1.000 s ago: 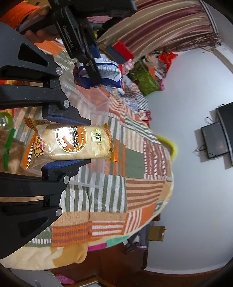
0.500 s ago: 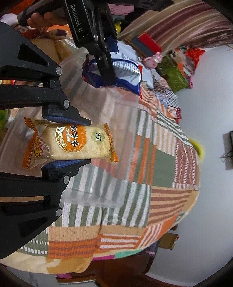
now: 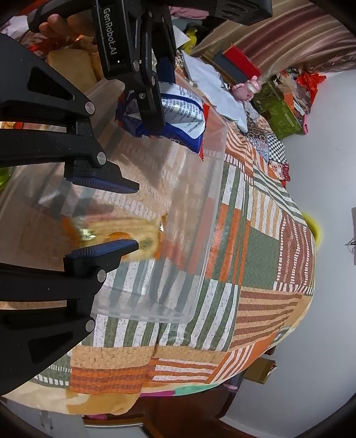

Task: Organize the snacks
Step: 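Carry both snacks over the clear box and open both grippers to drop them, then grasp the red snack bag with the left gripper while the right grasps the yellow chip bag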

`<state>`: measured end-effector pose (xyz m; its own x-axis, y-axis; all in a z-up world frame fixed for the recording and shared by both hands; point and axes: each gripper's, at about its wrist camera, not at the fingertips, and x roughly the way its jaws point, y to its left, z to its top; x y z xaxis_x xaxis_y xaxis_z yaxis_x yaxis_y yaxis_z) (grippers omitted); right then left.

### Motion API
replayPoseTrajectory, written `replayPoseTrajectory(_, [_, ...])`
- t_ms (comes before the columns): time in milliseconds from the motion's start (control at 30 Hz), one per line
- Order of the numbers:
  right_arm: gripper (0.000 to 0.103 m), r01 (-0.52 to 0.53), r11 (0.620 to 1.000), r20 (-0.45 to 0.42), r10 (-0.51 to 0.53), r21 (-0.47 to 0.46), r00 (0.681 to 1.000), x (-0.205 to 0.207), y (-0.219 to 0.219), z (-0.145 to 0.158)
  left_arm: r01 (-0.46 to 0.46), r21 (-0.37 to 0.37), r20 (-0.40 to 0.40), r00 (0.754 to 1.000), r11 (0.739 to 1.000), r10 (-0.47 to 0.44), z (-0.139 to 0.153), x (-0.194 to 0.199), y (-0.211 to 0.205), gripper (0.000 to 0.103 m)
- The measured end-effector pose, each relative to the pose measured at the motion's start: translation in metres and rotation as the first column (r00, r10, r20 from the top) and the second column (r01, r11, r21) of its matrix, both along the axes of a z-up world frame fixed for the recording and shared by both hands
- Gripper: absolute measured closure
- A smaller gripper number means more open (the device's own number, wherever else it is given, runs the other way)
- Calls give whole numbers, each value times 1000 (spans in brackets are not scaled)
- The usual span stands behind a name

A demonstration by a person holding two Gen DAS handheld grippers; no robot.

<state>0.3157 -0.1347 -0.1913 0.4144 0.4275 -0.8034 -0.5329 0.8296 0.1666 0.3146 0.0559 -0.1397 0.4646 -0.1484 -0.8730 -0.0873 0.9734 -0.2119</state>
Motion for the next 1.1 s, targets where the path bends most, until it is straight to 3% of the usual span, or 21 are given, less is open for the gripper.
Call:
replayPoseTrajectory(200, [66,1,999,17,-2,35,1000,-11,-6,13,2,53,79,997,999,-6,21,-12,-1,30])
replayPoseTrajectory(367, [56,11,998,92,-17,65,996,-31,-15,37,-5,76,158,987,997,-7,45,-33,-1,29])
replayPoseTrajectory(567, [44,29,994,181,-49,108,982,-59,-29,62,-22,139,282,959,990,-18,74,-75,-2,15])
replayPoseTrajectory(700, [42,43,989,213,-72,139,974,-78,-39,72,-34,181,345,938,983,-31,88,-106,-5,9])
replayPoseTrajectory(867, [39,63,984,208,-97,166,973,-96,-51,69,-46,184,370,929,982,-26,88,-136,-6,3])
replayPoseTrajectory(1100, [39,83,978,174,-117,189,978,-120,-68,56,-71,158,337,941,985,13,67,-170,0,2])
